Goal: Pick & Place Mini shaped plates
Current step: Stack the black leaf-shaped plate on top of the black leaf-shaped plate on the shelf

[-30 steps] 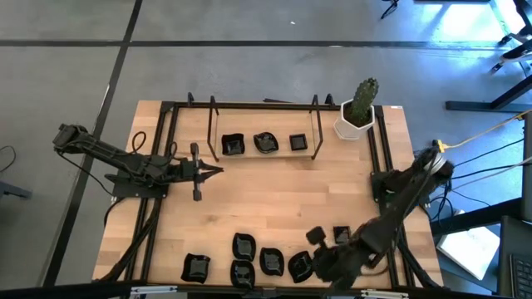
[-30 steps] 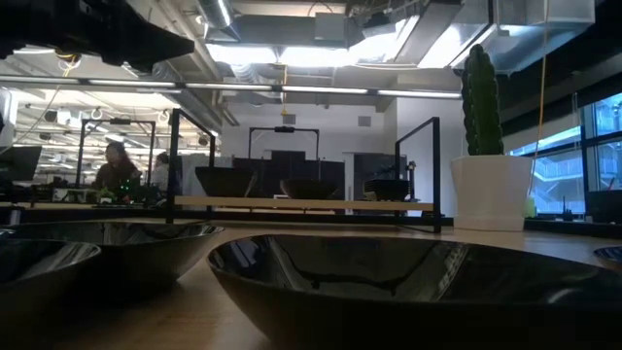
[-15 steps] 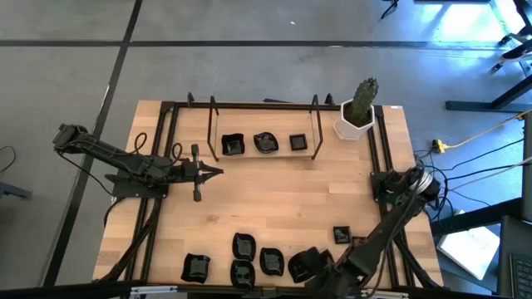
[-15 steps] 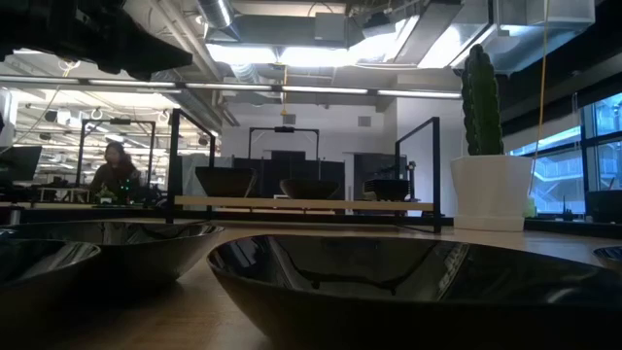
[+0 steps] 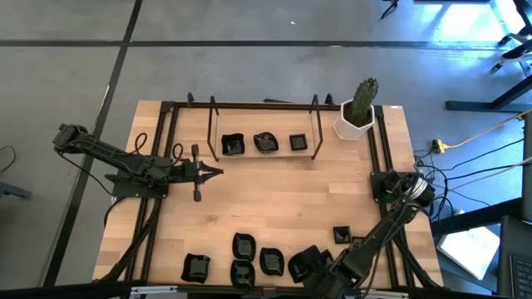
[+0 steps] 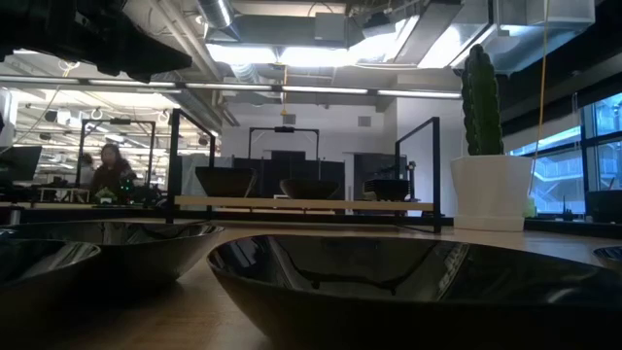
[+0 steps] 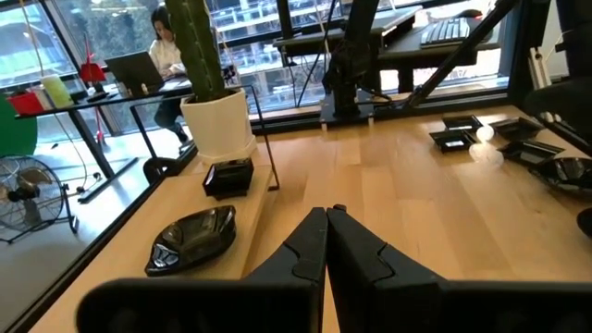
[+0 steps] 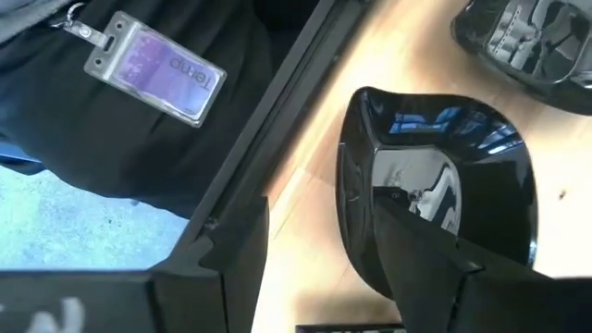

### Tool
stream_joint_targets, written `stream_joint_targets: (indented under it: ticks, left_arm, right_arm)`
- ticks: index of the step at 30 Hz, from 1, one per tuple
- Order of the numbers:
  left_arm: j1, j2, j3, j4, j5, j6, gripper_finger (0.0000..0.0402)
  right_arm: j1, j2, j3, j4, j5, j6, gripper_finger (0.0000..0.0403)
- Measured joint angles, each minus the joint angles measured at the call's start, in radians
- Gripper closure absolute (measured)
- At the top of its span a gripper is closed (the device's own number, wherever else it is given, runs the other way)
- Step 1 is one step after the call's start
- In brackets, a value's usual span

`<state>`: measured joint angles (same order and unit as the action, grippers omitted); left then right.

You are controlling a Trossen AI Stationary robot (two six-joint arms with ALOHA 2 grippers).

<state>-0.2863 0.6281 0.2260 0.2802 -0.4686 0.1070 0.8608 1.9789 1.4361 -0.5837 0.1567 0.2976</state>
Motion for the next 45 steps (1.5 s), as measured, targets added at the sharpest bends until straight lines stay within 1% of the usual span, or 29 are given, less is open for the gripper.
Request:
stream_joint_targets:
  ticks: [5, 11, 17, 21, 27, 31, 35, 39, 42, 45]
  left_arm:
    - [0.0, 0.0, 0.0, 0.0, 0.0, 0.0, 0.0396]
    - [0.0, 0.0, 0.0, 0.0, 0.0, 0.009, 0.0396]
    - [0.0, 0.0, 0.0, 0.0, 0.0, 0.011, 0.0396]
    - [0.0, 0.0, 0.0, 0.0, -0.001, 0.011, 0.0396]
    - [0.0, 0.0, 0.0, 0.0, -0.001, 0.011, 0.0396]
    - [0.0, 0.0, 0.0, 0.0, -0.001, 0.011, 0.0396]
    - [0.0, 0.0, 0.0, 0.0, -0.001, 0.011, 0.0396]
    - [0.0, 0.0, 0.0, 0.0, -0.001, 0.011, 0.0396]
    - [0.0, 0.0, 0.0, 0.0, -0.001, 0.023, 0.0396]
    - [0.0, 0.0, 0.0, 0.0, -0.001, 0.036, 0.0396]
  right_arm:
    - [-0.002, 0.0, -0.022, -0.012, 0.067, -0.017, 0.0206]
    - [-0.015, 0.0, -0.076, 0.043, 0.025, -0.005, 0.0206]
    - [-0.025, 0.0, -0.076, 0.059, 0.056, -0.063, 0.0206]
    - [-0.049, 0.0, -0.096, 0.079, 0.045, -0.076, 0.0209]
    - [-0.097, 0.0, -0.167, 0.165, -0.02, -0.114, 0.0233]
    - [-0.131, -0.002, -0.178, 0.189, -0.07, -0.16, 0.0247]
    - [-0.158, -0.007, -0.178, 0.168, -0.07, -0.209, 0.0255]
    - [-0.185, -0.016, -0.18, 0.142, -0.063, -0.222, 0.0268]
    - [-0.194, -0.019, -0.18, 0.117, -0.017, -0.224, 0.0291]
    - [-0.194, -0.019, -0.176, 0.101, 0.0, -0.236, 0.0327]
